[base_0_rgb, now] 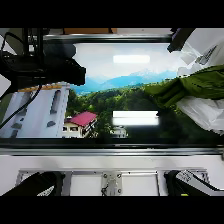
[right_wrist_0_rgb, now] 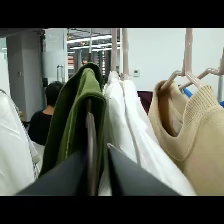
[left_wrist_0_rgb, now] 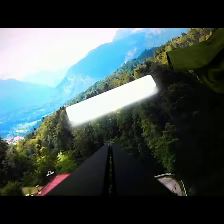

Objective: Fold the clothes and pants, and hang the long-sleeved shirts on hangers.

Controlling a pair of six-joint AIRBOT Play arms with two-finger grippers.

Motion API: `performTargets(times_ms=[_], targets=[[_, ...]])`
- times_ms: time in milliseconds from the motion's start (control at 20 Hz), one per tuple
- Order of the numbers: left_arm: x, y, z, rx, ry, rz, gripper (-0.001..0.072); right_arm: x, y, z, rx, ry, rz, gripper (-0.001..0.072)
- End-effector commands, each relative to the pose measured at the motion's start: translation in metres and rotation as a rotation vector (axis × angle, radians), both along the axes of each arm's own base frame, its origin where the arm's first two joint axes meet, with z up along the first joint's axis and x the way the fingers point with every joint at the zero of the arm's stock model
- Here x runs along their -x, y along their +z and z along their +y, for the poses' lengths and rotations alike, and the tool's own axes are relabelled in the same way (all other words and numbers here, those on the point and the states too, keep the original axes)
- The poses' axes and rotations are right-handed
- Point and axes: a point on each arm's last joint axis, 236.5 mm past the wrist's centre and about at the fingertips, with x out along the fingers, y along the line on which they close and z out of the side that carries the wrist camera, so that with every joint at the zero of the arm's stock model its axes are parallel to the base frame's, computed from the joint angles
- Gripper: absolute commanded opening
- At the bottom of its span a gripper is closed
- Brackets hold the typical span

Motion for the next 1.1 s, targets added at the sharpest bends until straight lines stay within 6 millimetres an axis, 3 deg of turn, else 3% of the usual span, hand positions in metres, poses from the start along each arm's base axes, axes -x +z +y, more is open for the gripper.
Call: performTargets(times_ms=[0,50,200,350,450,500,550,600,650,750,850,950,1050], targets=[[0.000,0.000,0.000,-0.001,0.000,-0.002,0.0015,0.005,0.007,0.009,0.014,0.003,-0.006,0.0464],[0.000,0.000,0.000,-0.002,0.000,-0.001,0.0015,0.007,0.012,0.013,0.023,0.003,-0.012,0.0540],[-0.001,0.000,0.002,-0.006,0.006,-0.004,0.0015,0.017,0.043,0.049,0.088,0.046,-0.032,0.0531],[-0.006,0.000,0.010,-0.003,0.031,-0.002,0.0015,0.006,0.072,0.124,0.210,0.234,0.018,0.0530],[-0.011,0.000,0.018,0.003,0.053,0.003,0.0015,-0.018,0.068,0.183,0.290,0.439,0.113,0.0527],[-0.010,0.000,0.018,0.014,0.052,0.010,0.0015,-0.030,0.058,0.212,0.321,0.558,0.169,0.0499],[-0.010,-0.001,0.018,0.034,0.051,0.022,0.0015,-0.041,0.047,0.238,0.325,0.673,0.203,0.0400],[-0.011,-0.002,0.017,0.054,0.049,0.035,0.0015,-0.054,0.032,0.265,0.299,0.804,0.225,0.0247],[-0.009,-0.007,0.016,0.076,0.046,0.053,0.0015,-0.065,0.018,0.290,0.271,0.920,0.240,0.0196],[-0.008,-0.025,0.016,0.101,0.049,0.081,0.0015,-0.088,-0.016,0.346,0.203,1.158,0.265,0.0208],[-0.007,-0.044,0.021,0.120,0.065,0.087,0.0015,-0.102,-0.057,0.419,0.142,1.418,0.309,0.0208],[-0.003,-0.054,0.017,0.156,0.058,0.085,0.0015,-0.103,-0.107,0.492,0.099,1.642,0.405,0.0208],[0.001,-0.061,0.012,0.191,0.051,0.089,0.0015,-0.090,-0.168,0.560,0.086,1.818,0.567,0.0208]])
